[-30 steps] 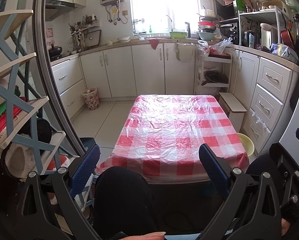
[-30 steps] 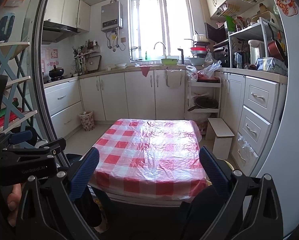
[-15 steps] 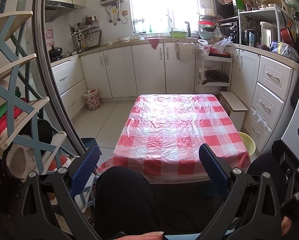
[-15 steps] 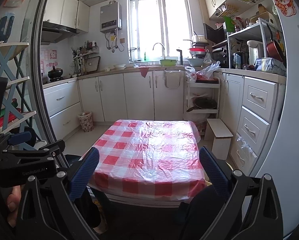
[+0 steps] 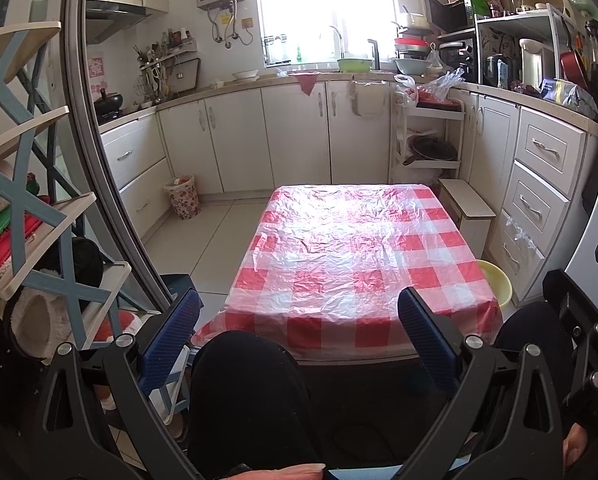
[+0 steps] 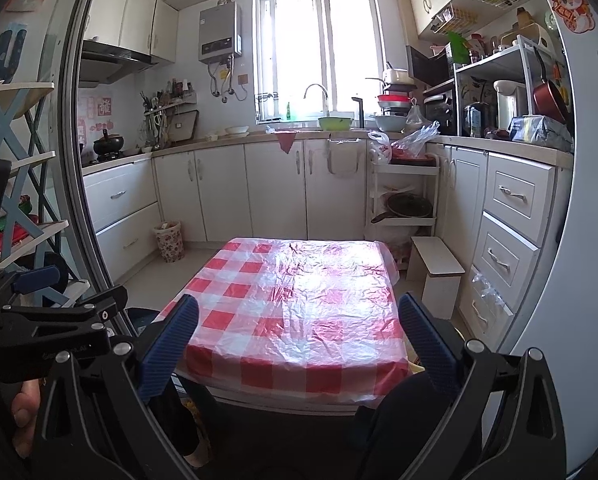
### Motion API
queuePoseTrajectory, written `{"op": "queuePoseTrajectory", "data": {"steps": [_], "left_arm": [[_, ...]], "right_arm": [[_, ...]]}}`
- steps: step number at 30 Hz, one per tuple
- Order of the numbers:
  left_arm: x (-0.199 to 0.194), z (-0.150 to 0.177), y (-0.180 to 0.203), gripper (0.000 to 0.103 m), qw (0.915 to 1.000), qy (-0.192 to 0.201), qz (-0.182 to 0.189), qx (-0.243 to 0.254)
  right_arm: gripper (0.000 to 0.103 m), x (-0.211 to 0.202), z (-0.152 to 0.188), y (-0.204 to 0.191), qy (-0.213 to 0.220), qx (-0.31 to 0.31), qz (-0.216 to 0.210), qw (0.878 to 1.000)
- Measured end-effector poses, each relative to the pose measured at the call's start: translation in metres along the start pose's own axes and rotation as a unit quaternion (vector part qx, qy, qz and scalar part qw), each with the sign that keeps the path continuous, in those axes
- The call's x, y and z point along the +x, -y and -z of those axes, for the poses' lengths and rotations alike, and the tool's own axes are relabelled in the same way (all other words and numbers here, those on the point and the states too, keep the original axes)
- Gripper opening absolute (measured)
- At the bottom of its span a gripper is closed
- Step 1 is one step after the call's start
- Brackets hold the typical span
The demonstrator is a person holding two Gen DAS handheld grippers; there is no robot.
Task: Collect trash
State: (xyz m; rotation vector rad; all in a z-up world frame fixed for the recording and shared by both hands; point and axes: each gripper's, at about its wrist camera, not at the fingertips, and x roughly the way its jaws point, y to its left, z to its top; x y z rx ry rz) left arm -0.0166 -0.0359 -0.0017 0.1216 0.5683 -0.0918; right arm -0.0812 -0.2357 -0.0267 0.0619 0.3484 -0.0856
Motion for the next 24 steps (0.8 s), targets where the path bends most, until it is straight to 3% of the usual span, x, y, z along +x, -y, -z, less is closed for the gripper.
{"op": "queuePoseTrajectory", "data": {"steps": [24], "left_arm": [[0.0062,0.0031,-0.0003,0.095,1.0000,-0.006,-0.003,0.005]], "right_arm": [[0.096,0.0071,-0.0015,0.0032,0.001,-0.007,0.004,1.000]]}}
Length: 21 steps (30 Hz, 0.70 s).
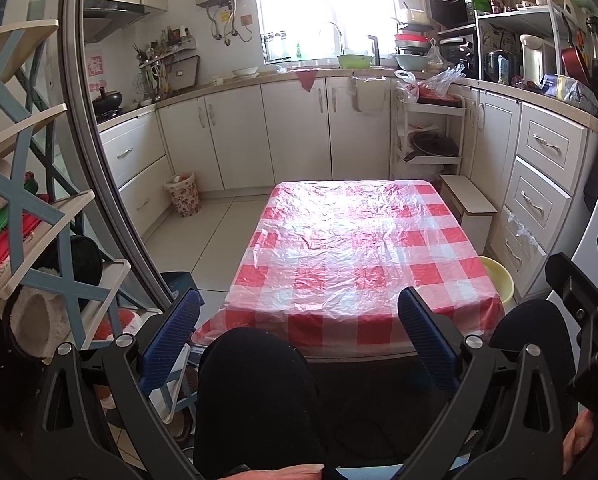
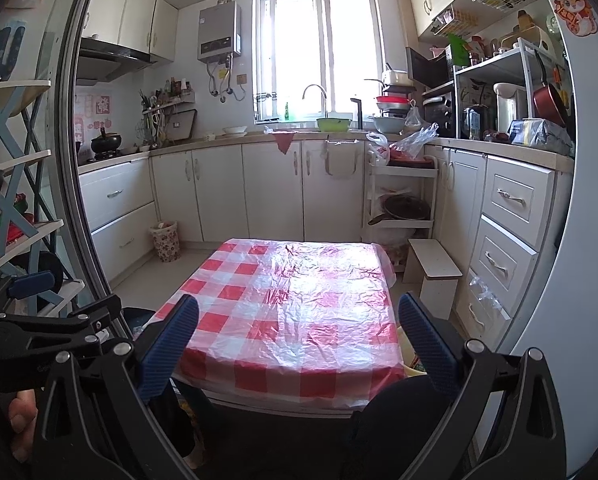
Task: Collect trash
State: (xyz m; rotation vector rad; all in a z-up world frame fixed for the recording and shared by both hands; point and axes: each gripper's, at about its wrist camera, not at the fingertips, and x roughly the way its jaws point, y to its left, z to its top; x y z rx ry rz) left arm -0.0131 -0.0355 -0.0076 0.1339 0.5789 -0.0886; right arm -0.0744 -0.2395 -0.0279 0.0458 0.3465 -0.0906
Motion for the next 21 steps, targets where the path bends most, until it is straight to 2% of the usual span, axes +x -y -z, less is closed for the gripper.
{"op": "queuePoseTrajectory", "data": {"steps": [21], "left_arm": [[0.0058,0.0001,-0.0069,0.095,0.9999,-0.004,-0.006,-0.010]], "right_arm": [[0.096,0.0088,0.0012,-0.0038,-0.006,-0.009,-0.004,1.000]]}}
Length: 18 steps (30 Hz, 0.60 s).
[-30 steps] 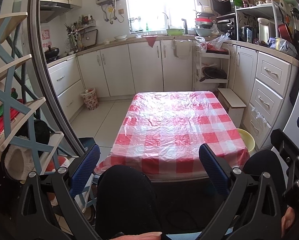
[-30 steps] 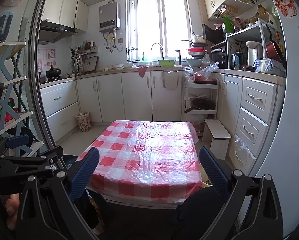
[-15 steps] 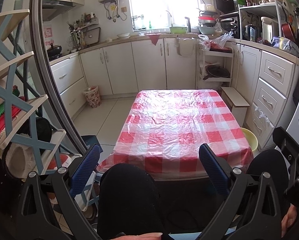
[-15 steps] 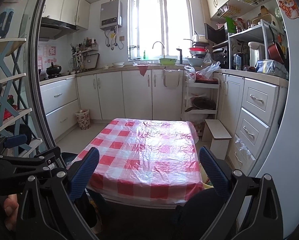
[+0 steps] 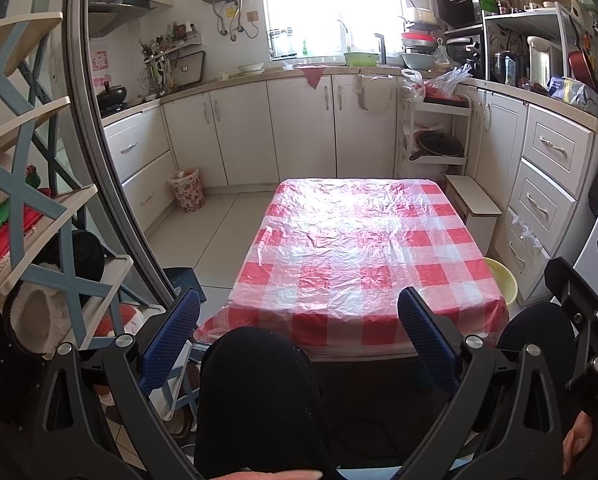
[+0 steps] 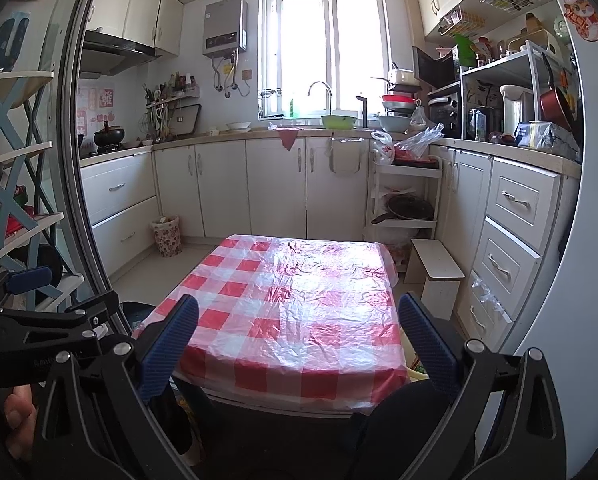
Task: Collect trash
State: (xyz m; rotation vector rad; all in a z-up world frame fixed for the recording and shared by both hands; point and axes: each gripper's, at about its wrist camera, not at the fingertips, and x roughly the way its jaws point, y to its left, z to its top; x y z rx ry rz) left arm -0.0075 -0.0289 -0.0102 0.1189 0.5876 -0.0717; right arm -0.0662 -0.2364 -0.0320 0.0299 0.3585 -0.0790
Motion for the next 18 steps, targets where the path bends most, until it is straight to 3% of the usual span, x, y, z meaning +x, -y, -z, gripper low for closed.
{"op": "queuePoseTrajectory", "data": {"steps": [9,18], "left_arm": [[0.014,-0.014,0.001,0.095,0.9996,0.020,-0.018,0.010],[0.050,-0.030,-0.002,0.095,0.9999,-0.004,-0.009,-0.003]], "right_arm": [[0.096,0.019,-0.007,0.002,-0.002,-0.003,-0.003,1.000],[0.096,0.043,-0.017,0.012,-0.002,-0.006,0.010,1.000]]}}
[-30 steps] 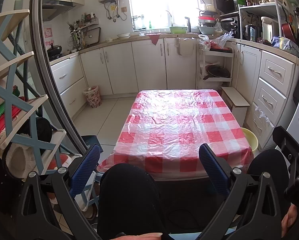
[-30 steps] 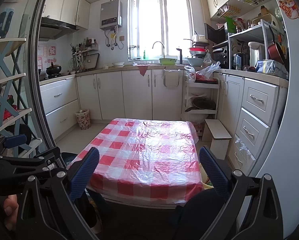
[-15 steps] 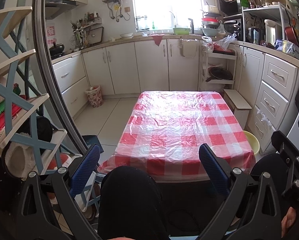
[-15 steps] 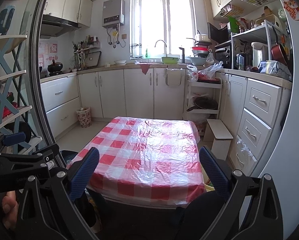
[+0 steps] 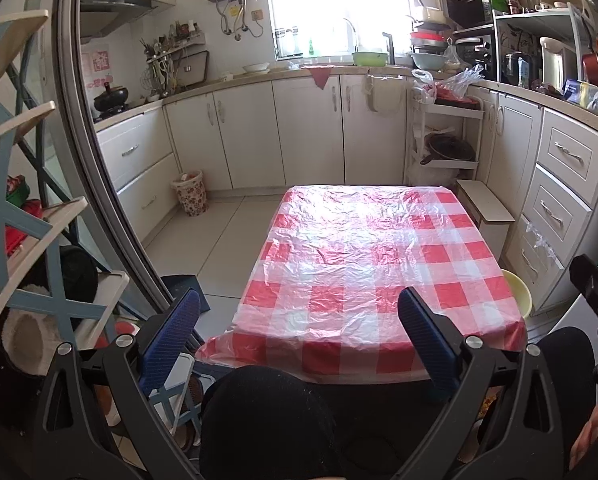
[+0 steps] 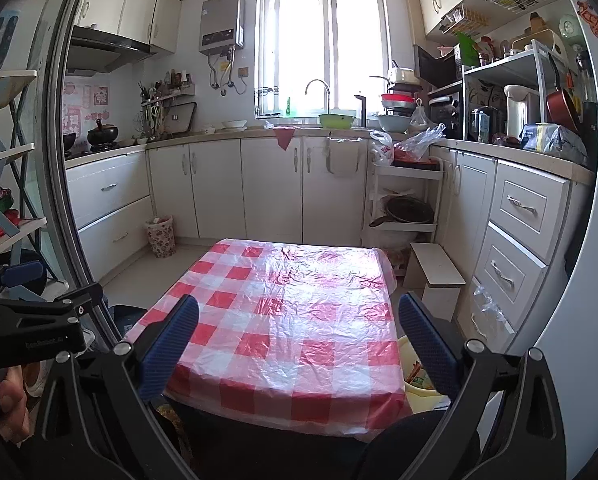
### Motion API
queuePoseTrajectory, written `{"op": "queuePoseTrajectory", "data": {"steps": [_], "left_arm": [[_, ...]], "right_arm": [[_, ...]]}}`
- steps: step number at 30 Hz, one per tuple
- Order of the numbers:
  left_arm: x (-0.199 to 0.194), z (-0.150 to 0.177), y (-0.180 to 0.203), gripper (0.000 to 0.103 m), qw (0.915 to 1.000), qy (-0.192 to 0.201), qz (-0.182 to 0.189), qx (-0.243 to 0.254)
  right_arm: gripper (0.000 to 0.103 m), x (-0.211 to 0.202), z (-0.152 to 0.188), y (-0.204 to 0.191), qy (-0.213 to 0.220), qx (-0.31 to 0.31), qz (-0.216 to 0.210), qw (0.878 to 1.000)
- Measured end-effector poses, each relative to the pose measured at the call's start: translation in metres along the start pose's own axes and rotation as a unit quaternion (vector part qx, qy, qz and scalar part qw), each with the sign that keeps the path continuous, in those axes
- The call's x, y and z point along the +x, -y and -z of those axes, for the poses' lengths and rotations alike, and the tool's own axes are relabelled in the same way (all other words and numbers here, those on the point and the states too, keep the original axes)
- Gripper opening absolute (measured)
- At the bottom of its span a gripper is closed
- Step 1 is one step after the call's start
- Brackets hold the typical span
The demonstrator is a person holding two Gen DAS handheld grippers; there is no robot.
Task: Collect trash
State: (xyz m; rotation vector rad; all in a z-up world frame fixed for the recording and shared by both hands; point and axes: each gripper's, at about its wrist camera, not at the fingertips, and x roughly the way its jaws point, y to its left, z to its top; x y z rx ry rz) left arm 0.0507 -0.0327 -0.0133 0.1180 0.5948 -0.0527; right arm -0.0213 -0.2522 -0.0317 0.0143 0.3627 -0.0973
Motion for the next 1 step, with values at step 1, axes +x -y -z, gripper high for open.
{"op": "queuePoseTrajectory", "data": {"steps": [1], "left_arm": [[0.0051,-0.0005,0.0004,0.095,1.0000,-0.005,0.000,0.001]], "right_arm": [[0.096,0.0041,-0.0007,0.0013,-0.001,-0.001,0.002,1.000]]}}
